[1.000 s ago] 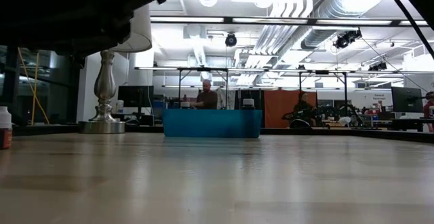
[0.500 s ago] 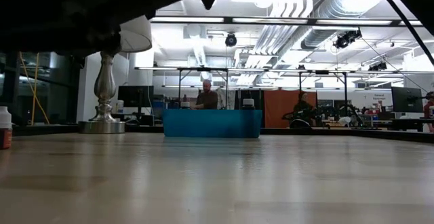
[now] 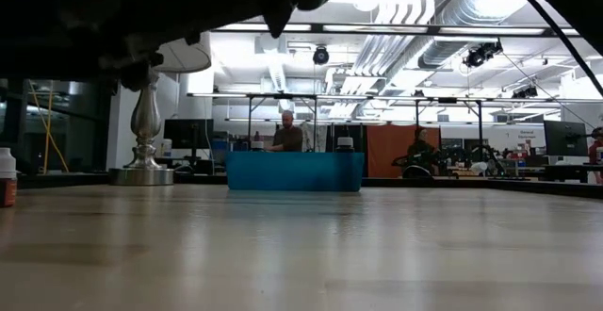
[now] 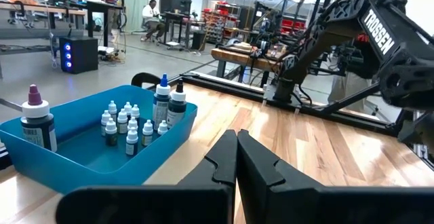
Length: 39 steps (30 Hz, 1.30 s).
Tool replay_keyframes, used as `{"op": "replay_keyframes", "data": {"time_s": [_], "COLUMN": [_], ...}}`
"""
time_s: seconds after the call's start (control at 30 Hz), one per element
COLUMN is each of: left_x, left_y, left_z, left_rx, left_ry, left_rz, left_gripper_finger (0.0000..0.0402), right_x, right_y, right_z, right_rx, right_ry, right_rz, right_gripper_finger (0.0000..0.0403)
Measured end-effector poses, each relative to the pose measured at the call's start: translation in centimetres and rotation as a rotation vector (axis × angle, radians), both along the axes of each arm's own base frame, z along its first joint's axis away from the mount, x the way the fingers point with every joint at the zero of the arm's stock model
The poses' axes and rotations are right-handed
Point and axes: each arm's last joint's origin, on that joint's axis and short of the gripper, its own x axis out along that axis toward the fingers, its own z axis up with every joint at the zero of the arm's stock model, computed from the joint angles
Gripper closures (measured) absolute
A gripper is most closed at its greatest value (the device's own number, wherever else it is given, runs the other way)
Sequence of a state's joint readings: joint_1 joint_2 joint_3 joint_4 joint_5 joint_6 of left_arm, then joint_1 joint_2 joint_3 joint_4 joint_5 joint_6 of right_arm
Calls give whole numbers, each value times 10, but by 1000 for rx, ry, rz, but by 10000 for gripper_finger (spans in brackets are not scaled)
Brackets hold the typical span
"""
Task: Pick & Place food coloring
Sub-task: Put the red food coloring bottle into the blue bin
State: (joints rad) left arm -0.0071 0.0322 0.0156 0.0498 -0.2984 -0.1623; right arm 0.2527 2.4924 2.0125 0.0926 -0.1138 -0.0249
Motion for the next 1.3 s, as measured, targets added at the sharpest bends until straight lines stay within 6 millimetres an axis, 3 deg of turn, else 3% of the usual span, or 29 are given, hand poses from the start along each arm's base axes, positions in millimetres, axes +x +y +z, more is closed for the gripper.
{"op": "replay_keyframes", "data": {"time_s": [0.43, 1.03, 1.3], "left_x": [0, 0, 0], "left_y": [0, 0, 0], "left_z": [0, 0, 0], "left_rx": [0, 0, 0], "left_ry": [0, 0, -1], "left_rz": [0, -1, -1], "left_gripper_finger": [401, 401, 401], "right_x": [1, 1, 1], "right_y": [0, 0, 0], "right_z": [-5, -11, -8], "right_rx": [16, 59, 105], "right_ry": [14, 52, 61], "right_rz": [-27, -24, -82], "right_gripper_finger": [191, 281, 289]}}
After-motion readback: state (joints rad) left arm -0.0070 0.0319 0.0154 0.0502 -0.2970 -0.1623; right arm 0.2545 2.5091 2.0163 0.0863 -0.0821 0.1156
